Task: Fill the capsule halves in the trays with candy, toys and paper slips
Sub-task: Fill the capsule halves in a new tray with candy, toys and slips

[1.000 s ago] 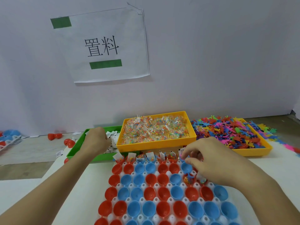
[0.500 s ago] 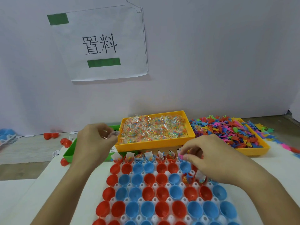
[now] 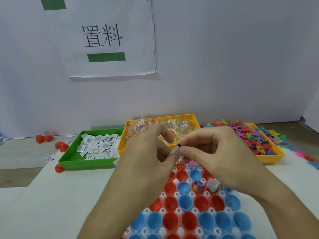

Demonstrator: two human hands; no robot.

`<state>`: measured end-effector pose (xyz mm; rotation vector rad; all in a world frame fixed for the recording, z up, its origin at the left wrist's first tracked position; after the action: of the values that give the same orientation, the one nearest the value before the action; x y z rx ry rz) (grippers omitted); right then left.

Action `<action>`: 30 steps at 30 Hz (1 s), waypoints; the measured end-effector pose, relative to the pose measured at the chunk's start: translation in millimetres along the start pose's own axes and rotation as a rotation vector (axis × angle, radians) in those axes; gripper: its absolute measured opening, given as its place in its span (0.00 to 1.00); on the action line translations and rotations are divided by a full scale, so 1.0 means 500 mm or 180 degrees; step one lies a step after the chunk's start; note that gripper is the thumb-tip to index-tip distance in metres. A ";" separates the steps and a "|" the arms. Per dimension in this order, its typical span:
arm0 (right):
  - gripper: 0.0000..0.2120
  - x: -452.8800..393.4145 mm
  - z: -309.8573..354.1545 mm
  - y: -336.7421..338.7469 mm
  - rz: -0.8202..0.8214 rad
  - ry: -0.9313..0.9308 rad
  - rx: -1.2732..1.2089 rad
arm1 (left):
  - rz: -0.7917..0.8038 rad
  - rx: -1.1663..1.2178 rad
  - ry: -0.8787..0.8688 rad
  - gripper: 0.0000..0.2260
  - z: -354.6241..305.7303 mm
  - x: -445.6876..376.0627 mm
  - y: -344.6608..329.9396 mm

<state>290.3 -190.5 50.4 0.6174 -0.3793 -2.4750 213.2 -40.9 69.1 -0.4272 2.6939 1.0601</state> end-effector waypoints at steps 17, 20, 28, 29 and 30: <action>0.09 0.003 -0.053 0.037 0.0414 -0.0597 0.1546 | -0.0063 -0.0075 0.0254 0.07 0.025 -0.004 0.037; 0.08 0.004 -0.075 0.031 0.0467 -0.0796 0.1871 | -0.0154 -0.0123 0.0284 0.05 0.025 -0.004 0.047; 0.09 0.005 -0.095 0.011 0.0628 -0.0985 0.2116 | -0.0174 -0.0290 0.0302 0.05 0.029 -0.005 0.043; 0.09 0.004 -0.094 0.010 0.0648 -0.0981 0.2108 | -0.0178 -0.0293 0.0301 0.05 0.029 -0.005 0.043; 0.08 0.004 -0.093 0.010 0.0662 -0.0973 0.2099 | -0.0177 -0.0290 0.0303 0.05 0.029 -0.005 0.043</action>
<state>314.2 -201.6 12.0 0.4103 -1.3375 -2.2183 209.6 -15.3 73.1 -0.5794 2.7057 1.1785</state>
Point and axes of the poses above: each hand's wrist, its own x-axis away from the middle knuckle, its own y-axis out of the back of the hand, z = x × y, the point moved 2 cm from there along -x, towards the middle knuckle
